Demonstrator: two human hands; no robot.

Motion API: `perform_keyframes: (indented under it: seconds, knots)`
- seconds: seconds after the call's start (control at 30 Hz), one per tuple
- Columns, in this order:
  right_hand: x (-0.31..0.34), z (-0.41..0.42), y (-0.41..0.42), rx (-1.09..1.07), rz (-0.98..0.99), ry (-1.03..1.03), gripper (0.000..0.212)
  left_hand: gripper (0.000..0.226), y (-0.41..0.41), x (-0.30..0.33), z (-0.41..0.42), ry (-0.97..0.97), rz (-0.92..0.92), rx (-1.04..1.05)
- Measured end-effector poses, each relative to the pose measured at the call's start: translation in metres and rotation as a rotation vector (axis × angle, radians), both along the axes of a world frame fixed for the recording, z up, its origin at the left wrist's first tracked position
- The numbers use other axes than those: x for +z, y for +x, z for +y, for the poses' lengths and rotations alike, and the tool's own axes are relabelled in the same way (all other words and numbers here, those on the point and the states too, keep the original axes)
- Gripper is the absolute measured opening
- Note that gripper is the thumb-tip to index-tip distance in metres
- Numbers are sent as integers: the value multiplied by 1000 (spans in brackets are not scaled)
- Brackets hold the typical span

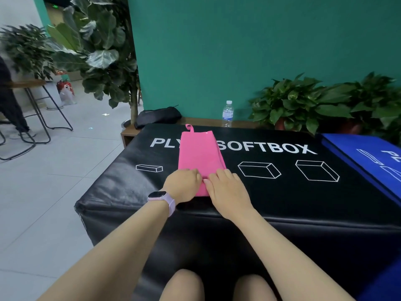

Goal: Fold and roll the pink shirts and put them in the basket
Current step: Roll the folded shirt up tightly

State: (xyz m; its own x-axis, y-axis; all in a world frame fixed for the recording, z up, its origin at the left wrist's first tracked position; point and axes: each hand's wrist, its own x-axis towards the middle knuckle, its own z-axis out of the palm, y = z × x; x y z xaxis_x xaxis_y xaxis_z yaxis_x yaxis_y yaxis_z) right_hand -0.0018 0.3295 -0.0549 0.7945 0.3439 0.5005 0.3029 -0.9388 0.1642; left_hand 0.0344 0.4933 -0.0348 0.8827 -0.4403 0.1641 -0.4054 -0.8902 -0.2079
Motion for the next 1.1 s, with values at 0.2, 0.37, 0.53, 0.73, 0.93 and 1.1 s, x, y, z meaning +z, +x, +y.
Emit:
perform_keyframes:
  seconds: [0.2,0.37,0.53,0.73,0.93,1.1]
  knots:
    - [9,6,29,-28,-5,-134,23,37,-17,-9,-4,-65,-240,120]
    - [21,6,61,24,259,-206,10,45,-22,-22,-9,-239,-306,184]
    - [15,10,50,-10,126,-51,20,50,-6,-17,-7,-224,-302,163]
    - [-2,13,36,-83,50,89,69,19,18,-11,-6,-88,-202,110]
    - [9,15,48,-76,80,-28,44,22,17,-13,-5,-68,-195,125]
    - [4,14,31,-74,21,104,39,17,-7,-12,-5,-70,-175,119]
